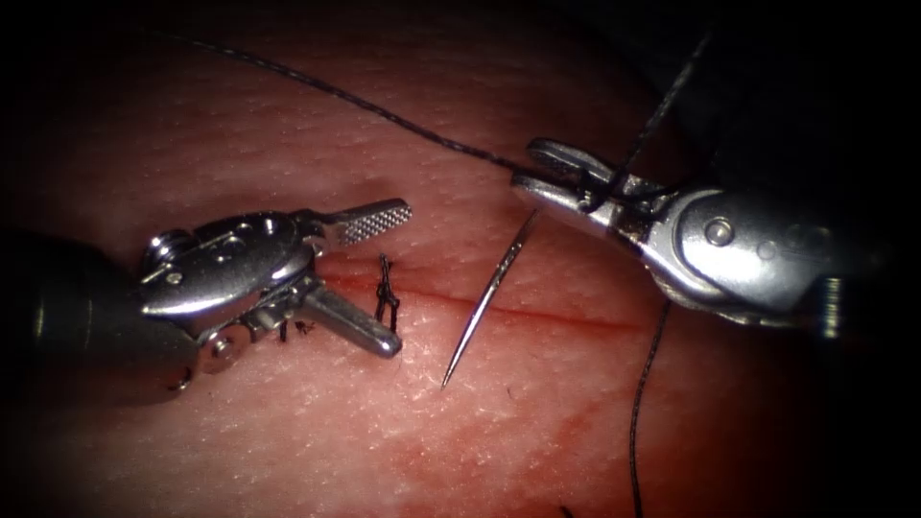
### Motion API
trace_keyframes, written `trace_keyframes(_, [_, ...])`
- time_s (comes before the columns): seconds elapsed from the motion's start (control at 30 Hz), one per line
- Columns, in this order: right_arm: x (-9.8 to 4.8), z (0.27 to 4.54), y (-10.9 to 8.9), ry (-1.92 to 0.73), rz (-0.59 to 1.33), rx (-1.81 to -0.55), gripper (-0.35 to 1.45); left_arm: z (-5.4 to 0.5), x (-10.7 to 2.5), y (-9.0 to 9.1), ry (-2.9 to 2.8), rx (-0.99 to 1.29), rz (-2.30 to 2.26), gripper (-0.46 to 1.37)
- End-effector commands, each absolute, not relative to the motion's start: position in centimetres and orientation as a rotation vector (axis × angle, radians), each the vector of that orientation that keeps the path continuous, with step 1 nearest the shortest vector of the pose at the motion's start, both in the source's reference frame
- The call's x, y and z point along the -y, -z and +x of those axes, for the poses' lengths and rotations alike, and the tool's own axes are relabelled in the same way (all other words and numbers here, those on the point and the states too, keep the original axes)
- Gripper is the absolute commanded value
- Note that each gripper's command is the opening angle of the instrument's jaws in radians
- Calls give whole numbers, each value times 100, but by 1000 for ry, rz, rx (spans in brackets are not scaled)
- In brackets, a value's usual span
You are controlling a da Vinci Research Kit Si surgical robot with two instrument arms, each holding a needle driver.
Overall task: Wound Closure
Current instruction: Throw the needle with the right driver through the top of the cut
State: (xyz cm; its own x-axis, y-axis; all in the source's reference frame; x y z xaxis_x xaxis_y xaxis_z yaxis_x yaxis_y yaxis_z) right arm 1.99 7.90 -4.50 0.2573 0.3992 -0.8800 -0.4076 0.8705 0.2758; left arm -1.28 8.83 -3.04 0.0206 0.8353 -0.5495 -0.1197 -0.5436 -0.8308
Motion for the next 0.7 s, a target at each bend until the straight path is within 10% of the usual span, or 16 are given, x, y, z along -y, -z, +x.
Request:
trace_keyframes(0.03, [-790,197,450,-545,-5,-1190,-35,-126,-883,304,-1633,754,-1544,90])
trace_keyframes(0.7, [-794,169,449,-531,40,-1172,-35,-90,-887,297,-1813,624,-1451,65])
